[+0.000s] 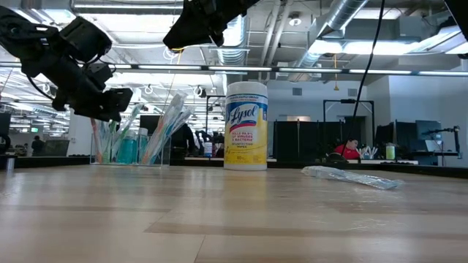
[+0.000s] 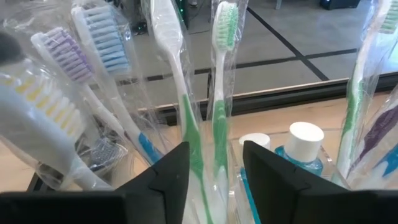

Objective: Pick & Place toothbrushing station
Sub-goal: Put the blue toothbrush into the transparent organizer

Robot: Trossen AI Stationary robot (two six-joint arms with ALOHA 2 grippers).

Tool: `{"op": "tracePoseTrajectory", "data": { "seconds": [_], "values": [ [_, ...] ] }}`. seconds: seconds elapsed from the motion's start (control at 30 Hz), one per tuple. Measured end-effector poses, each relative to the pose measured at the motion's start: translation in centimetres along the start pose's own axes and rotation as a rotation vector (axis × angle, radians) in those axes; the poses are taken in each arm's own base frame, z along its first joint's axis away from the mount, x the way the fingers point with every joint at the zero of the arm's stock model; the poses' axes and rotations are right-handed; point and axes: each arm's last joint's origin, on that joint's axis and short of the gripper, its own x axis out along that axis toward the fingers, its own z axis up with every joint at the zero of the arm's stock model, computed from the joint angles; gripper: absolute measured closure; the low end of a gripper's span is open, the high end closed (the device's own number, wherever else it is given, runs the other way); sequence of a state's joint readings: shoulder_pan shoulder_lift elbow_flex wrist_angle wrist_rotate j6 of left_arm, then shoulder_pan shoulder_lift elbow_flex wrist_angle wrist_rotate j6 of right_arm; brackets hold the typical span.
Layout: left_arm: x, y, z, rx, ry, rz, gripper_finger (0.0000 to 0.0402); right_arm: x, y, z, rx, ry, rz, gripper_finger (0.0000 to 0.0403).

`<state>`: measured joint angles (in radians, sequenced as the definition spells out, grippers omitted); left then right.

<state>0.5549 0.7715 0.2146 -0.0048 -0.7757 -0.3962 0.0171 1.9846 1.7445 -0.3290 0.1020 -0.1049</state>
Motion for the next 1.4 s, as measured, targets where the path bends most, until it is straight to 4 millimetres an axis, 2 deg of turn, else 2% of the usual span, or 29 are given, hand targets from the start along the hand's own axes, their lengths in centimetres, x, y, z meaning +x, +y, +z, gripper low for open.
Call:
{"op": "tracePoseTrajectory", "data": {
  "seconds": [0.23, 0.4, 0.83, 1.13, 1.4],
  "values": [
    [-0.2, 0.1, 0.4, 0.047, -0.027, -0.010, 0.0236, 0.0, 0.0, -0.1, -0.001, 0.006, 0.001, 0.0343],
    [-0.9, 0.3, 1.1, 0.000, -0.061, -0.073, 0.0229, 0.0, -0.2, -0.1, 0.001, 0.008, -0.002, 0.0343],
    [-2.2, 1.1, 2.3, -0.064, -0.149, -0.168, 0.0238, 0.0, -0.4, -0.2, 0.004, 0.014, -0.006, 0.0343],
    [-3.2, 0.9, 2.7, -0.056, -0.148, -0.443, 0.0238, 0.0, -0.4, -0.4, 0.002, 0.036, -0.004, 0.0343],
    [-3.7, 0.4, 2.6, -0.077, -0.085, -0.692, 0.0238, -0.2, -0.2, -2.1, 0.042, 0.215, 0.010, 0.0343]
  ]
}}
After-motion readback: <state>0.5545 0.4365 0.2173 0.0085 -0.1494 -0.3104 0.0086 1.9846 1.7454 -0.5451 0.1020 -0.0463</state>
